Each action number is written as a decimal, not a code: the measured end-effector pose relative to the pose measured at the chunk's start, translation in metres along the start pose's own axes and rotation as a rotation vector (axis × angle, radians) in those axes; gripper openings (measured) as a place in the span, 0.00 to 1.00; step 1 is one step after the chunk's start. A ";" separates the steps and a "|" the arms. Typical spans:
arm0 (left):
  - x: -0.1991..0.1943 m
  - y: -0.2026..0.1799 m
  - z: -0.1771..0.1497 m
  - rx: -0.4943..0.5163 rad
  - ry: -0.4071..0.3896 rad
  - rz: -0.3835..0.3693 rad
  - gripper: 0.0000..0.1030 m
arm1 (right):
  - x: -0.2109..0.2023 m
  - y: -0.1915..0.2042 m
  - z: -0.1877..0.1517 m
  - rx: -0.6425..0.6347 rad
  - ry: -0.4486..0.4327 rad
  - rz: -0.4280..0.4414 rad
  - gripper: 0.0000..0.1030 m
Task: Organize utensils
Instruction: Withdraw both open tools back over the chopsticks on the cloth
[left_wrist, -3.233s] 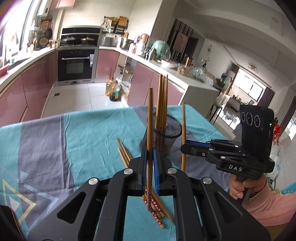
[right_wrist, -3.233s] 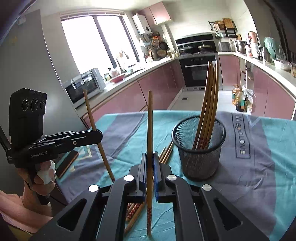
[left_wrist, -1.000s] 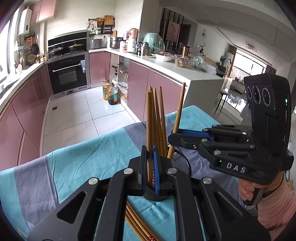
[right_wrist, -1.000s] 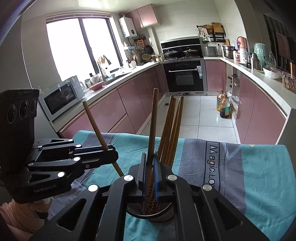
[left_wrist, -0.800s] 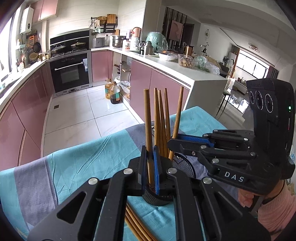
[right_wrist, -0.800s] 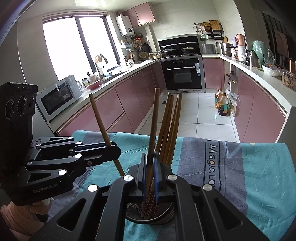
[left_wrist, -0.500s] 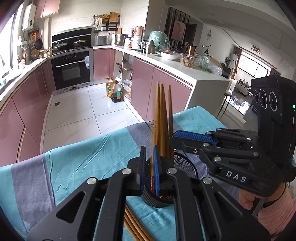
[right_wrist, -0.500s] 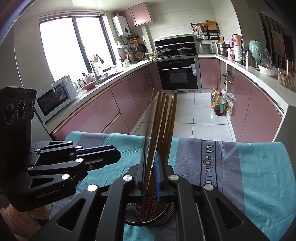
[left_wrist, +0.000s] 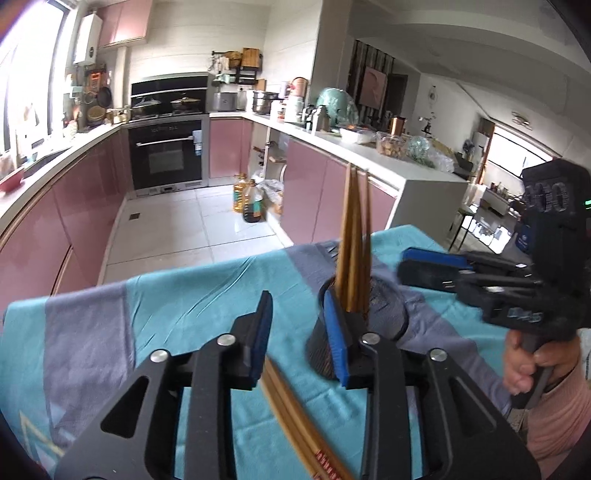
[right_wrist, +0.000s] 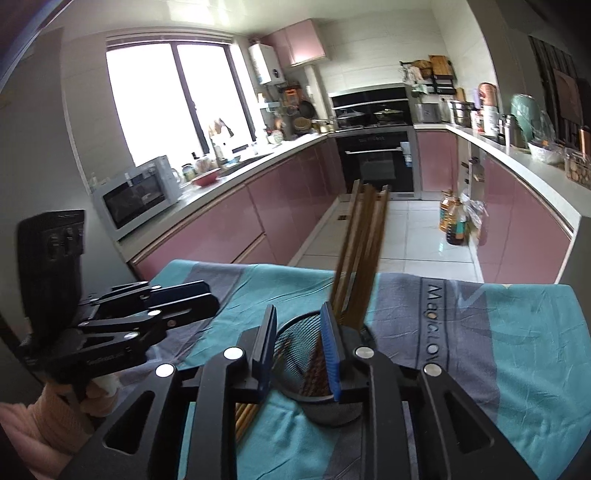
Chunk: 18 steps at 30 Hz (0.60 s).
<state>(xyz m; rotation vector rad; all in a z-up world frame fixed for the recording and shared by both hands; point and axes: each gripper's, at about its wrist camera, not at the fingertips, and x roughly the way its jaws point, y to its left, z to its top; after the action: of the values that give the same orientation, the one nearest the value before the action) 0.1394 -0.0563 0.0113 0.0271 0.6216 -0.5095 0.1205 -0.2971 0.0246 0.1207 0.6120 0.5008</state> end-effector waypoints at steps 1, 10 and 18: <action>-0.001 0.002 -0.006 -0.004 0.006 0.007 0.33 | -0.003 0.006 -0.006 -0.016 0.005 0.017 0.26; 0.014 0.021 -0.081 -0.050 0.172 0.043 0.33 | 0.021 0.035 -0.059 -0.042 0.146 0.084 0.32; 0.028 0.022 -0.120 -0.058 0.256 0.025 0.34 | 0.048 0.037 -0.092 0.027 0.244 0.088 0.32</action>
<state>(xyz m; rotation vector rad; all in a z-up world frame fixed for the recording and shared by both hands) 0.1033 -0.0284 -0.1053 0.0453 0.8850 -0.4665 0.0857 -0.2453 -0.0663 0.1137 0.8550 0.5974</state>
